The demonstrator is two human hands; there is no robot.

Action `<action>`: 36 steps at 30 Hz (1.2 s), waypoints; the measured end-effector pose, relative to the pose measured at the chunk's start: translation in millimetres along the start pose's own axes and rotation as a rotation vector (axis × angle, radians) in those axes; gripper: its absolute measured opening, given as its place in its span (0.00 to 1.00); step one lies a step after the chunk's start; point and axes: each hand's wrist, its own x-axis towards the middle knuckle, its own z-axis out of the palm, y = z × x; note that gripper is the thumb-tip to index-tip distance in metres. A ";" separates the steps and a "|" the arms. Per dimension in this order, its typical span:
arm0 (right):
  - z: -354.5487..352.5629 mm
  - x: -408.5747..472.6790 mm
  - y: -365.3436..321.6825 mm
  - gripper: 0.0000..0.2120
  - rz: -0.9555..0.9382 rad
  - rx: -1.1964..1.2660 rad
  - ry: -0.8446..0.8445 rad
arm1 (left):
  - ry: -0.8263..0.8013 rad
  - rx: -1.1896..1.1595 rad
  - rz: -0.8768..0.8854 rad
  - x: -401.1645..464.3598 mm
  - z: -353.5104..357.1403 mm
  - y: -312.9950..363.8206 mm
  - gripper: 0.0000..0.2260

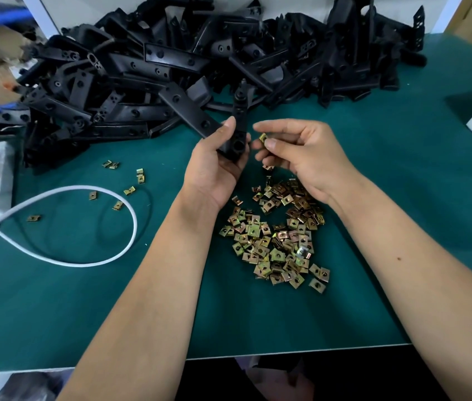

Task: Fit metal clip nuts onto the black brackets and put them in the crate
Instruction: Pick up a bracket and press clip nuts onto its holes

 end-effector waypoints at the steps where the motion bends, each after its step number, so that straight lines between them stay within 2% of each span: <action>1: 0.3 -0.5 -0.4 0.13 0.001 0.004 0.003 | 0.000 0.016 0.001 -0.1 0.3 -0.5 0.05; 7: 7.2 -2.6 -0.8 0.06 0.029 0.007 0.074 | 0.000 0.039 0.013 0.7 2.9 -3.4 0.04; 16: 13.9 -2.1 4.7 0.06 0.016 -0.118 0.226 | -0.022 0.051 0.036 0.4 4.7 -6.4 0.04; 19: 15.3 -1.8 2.6 0.06 0.045 -0.006 0.262 | -0.045 0.071 0.041 -1.1 5.3 -5.7 0.04; 23: 16.9 -2.4 -1.4 0.03 0.125 0.141 0.226 | -0.050 0.038 0.035 -2.1 6.3 -4.8 0.05; 36: 19.0 -4.5 -5.7 0.03 0.171 0.111 0.238 | -0.070 -0.018 0.021 -0.8 7.3 -8.3 0.02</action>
